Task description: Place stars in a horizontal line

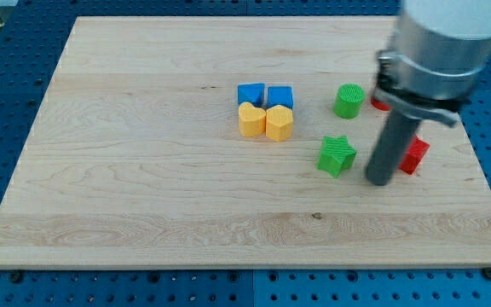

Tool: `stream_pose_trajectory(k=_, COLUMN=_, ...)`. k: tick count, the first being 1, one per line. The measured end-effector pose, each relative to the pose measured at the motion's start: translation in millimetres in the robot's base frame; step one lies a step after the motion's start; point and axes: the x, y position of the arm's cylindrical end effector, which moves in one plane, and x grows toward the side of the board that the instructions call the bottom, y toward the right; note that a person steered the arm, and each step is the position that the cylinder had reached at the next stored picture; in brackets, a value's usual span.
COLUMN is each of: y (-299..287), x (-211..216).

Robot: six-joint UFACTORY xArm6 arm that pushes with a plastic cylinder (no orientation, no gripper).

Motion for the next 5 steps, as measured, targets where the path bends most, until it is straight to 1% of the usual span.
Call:
stream_pose_trajectory(k=1, y=19.7, x=-14.1)
stream_pose_trajectory(k=2, y=-0.1, x=-19.9)
stream_pose_trajectory(k=4, y=-6.0, x=-19.9)
stream_pose_trajectory(k=5, y=-17.4, x=-8.3)
